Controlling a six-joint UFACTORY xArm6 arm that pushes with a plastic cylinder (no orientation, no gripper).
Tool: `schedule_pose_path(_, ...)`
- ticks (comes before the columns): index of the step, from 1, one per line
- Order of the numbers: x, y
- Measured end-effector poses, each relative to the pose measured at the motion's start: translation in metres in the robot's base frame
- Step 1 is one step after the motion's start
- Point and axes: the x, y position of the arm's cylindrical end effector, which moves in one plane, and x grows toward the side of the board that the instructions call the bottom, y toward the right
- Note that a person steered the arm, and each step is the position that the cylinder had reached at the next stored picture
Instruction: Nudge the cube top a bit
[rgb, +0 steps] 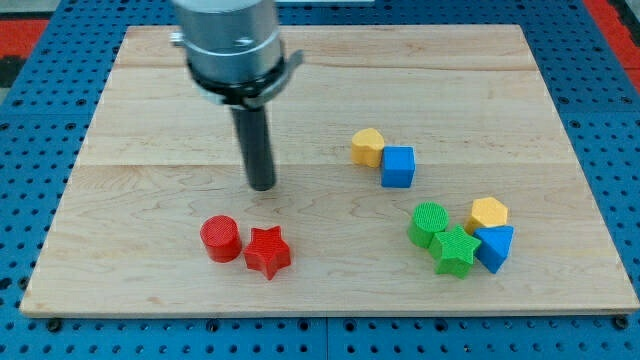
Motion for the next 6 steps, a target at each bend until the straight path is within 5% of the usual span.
schedule_pose_path(6,0.006,0.158)
